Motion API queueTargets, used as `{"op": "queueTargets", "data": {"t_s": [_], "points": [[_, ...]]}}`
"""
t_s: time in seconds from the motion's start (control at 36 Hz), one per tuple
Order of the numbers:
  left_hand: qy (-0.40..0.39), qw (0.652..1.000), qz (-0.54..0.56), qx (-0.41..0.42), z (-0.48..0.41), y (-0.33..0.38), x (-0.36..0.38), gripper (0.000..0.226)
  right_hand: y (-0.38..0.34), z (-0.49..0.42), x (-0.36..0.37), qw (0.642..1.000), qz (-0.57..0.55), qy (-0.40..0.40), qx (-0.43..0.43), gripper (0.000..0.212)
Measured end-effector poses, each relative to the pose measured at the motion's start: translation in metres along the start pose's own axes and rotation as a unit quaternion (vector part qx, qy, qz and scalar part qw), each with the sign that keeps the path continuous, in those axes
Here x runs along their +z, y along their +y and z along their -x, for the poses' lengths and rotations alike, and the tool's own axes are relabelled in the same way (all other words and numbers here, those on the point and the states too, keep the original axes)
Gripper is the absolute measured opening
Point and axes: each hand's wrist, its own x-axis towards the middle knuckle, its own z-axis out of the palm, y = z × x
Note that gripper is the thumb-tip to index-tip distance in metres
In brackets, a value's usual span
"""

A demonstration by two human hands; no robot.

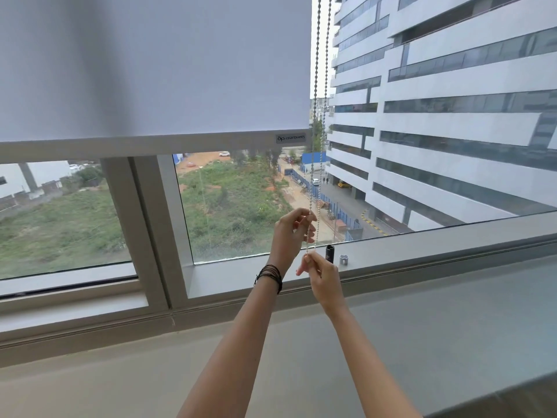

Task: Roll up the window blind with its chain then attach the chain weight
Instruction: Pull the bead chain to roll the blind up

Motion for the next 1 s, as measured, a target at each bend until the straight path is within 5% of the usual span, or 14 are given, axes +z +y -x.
{"op": "queueTargets", "data": {"t_s": [0.64,0.81,1.0], "points": [[-0.07,0.991,0.01,-0.11,0.032,-0.045,-0.008,0.014,0.027,0.035,0.004,0.964,0.239,-0.098,0.067,0.023],[-0.079,0.992,0.002,-0.103,0.032,-0.043,-0.009,0.014,0.018,0.029,-0.01,0.976,0.165,-0.119,0.08,0.022],[-0.089,0.993,-0.015,-0.074,0.035,-0.041,-0.011,0.013,-0.007,0.001,-0.037,0.996,0.044,-0.03,0.065,0.03]]}}
